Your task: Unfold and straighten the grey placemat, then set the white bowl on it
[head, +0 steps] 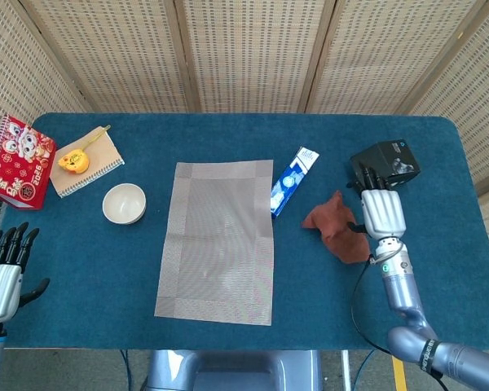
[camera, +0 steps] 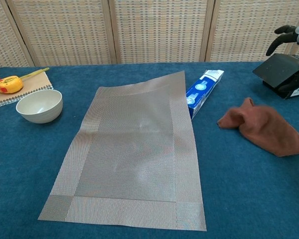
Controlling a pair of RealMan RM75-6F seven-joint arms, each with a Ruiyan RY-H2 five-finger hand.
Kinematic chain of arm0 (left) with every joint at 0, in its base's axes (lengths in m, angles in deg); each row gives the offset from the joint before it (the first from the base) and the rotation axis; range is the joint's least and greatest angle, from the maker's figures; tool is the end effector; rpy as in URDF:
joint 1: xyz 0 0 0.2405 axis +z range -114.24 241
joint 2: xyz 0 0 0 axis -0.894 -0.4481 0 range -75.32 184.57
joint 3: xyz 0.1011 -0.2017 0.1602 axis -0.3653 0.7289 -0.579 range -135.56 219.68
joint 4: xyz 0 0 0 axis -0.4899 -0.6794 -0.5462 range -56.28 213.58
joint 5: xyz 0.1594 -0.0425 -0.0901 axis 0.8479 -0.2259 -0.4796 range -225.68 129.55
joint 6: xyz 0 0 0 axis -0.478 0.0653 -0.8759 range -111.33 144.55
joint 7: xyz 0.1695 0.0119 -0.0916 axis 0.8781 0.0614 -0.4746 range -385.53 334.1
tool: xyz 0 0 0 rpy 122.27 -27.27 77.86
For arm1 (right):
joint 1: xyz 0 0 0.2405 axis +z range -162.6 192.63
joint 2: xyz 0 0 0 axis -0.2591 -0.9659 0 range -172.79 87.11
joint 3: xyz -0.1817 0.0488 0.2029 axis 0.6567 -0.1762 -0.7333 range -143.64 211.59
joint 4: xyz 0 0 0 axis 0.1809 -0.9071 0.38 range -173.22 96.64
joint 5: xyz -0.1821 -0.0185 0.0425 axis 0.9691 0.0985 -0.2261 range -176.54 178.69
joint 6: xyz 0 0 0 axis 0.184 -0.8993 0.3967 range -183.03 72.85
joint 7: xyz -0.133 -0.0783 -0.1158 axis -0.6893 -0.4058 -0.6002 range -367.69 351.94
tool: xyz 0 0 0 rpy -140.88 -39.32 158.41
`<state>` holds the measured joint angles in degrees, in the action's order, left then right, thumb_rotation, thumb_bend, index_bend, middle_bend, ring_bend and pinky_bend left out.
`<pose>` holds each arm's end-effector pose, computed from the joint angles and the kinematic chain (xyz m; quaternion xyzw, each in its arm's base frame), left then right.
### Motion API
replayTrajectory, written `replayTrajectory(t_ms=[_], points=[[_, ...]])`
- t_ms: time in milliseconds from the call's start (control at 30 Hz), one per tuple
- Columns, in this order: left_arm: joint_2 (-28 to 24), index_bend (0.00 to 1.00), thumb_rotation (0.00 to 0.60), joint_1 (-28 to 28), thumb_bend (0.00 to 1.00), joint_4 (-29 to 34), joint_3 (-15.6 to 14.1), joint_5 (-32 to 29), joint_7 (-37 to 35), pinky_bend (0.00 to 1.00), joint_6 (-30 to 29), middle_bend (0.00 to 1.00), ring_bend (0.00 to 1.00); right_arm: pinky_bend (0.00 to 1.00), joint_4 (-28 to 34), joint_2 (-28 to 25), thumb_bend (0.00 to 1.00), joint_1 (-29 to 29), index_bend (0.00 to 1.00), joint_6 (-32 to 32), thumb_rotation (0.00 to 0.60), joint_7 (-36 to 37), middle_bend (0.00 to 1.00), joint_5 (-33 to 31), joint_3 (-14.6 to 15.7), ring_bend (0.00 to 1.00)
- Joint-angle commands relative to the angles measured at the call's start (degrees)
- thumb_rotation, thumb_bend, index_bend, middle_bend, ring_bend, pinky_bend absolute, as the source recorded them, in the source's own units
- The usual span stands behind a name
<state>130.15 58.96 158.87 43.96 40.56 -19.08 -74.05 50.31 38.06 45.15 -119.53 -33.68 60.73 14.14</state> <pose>-0.3304 0.2250 0.1485 -0.6100 -0.3190 -0.3793 0.6183 -0.2279 -0.4011 0.0998 0.6174 -0.3830 0.3757 0.5753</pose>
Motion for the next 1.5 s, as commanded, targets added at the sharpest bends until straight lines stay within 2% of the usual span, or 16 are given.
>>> replayTrajectory(t_ms=[33,167,267,433,567,733,900,1067,1500], points=[[0.01,0.05,0.6,0.02,0.18,0.01,0.0,0.1,-0.01,0.0,-0.06,0.0,0.0,0.01,0.11,-0.31,0.15,-0.15,0.17,-0.06,0.6,-0.43,0.0,-0.73,0.85,0.0],[0.01,0.05,0.6,0.02,0.18,-0.04,0.03,0.03,-0.14,0.0,0.1,0.0,0.0,0.0,1.5,-0.91,0.15,-0.56,0.16,-0.51,0.6,-0.4,0.0,-0.4,2.08,0.0],[0.07,0.05,0.6,-0.02,0.18,-0.24,0.06,0.06,-0.27,0.0,0.19,0.0,0.0,0.0,3.42,-1.29,0.12,-1.28,0.16,-1.14,0.6,1.07,0.0,2.11,3.72,0.0],[-0.16,0.05,0.6,0.18,0.18,-0.06,-0.02,0.22,-0.91,0.0,-0.05,0.0,0.0,0.0,7.47,-0.78,0.02,-2.48,0.15,-0.36,0.6,6.25,0.0,9.97,9.1,0.0],[-0.16,0.05,0.6,0.32,0.18,-0.42,-0.31,0.31,-1.28,0.0,0.17,0.0,0.0,0.0,8.73,1.55,0.01,-2.84,0.15,0.47,0.6,11.41,0.0,17.37,13.67,0.0],[-0.07,0.05,0.6,0.28,0.18,-0.75,-0.39,0.37,-1.32,0.0,0.47,0.0,0.0,0.0,6.99,6.54,0.01,-2.93,0.15,0.29,0.6,12.89,0.0,23.18,17.68,0.0],[-0.03,0.05,0.6,0.24,0.18,-0.94,-0.22,0.12,-1.6,0.0,0.7,0.0,0.0,0.0,4.38,10.99,0.01,-3.21,0.16,0.37,0.6,13.64,0.0,24.38,19.13,0.0],[0.09,0.05,0.6,0.18,0.18,-1.17,-0.29,0.06,-1.54,0.0,1.05,0.0,0.0,0.0,2.67,13.24,0.01,-3.09,0.16,1.43,0.6,14.13,0.0,23.84,19.45,0.0],[0.74,0.06,0.6,-0.02,0.18,-2.04,-0.18,-0.24,-1.11,0.0,1.7,0.0,0.0,0.0,2.36,15.87,0.01,-3.0,0.16,3.88,0.6,13.49,0.0,22.99,20.96,0.0]])
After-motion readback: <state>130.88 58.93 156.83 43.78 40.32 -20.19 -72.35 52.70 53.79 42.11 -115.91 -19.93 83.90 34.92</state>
